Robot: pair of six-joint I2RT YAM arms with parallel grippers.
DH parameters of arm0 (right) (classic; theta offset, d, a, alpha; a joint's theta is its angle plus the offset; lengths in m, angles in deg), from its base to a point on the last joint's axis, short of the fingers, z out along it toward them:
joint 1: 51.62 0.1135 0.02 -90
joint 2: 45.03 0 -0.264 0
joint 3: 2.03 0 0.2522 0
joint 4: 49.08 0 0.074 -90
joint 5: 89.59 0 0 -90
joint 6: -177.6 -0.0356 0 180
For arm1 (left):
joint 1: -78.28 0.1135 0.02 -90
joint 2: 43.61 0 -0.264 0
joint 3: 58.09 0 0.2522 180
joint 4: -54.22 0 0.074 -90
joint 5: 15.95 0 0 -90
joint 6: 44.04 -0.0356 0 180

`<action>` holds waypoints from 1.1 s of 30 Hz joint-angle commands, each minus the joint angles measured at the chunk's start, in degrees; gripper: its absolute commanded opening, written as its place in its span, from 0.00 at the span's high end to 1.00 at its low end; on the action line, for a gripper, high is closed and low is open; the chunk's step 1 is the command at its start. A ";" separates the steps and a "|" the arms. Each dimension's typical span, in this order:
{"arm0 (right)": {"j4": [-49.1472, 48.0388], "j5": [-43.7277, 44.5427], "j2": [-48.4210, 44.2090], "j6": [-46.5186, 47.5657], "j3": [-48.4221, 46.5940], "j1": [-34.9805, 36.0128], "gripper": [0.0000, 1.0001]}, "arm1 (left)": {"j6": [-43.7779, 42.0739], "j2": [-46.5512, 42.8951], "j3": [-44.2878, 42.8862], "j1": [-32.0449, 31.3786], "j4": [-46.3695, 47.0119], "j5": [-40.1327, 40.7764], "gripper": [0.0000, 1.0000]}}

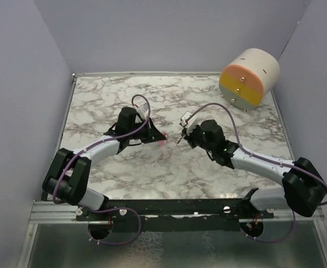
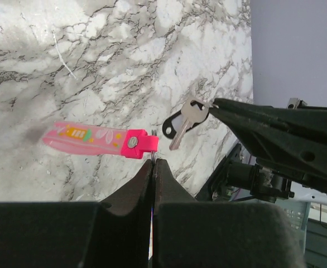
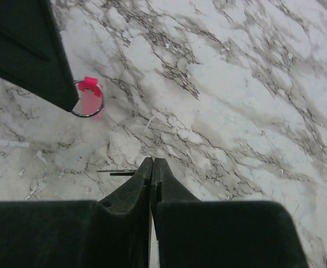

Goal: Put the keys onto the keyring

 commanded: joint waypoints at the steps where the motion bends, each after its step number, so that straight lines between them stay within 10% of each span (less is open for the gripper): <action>1: -9.06 -7.85 -3.43 7.22 3.02 0.44 0.99 | -0.47 -0.77 -1.73 -0.16 -0.13 -0.01 1.00; 33: -11.16 -17.81 3.51 16.68 2.29 2.73 0.99 | -1.16 1.32 -2.45 -2.81 0.99 -2.41 1.00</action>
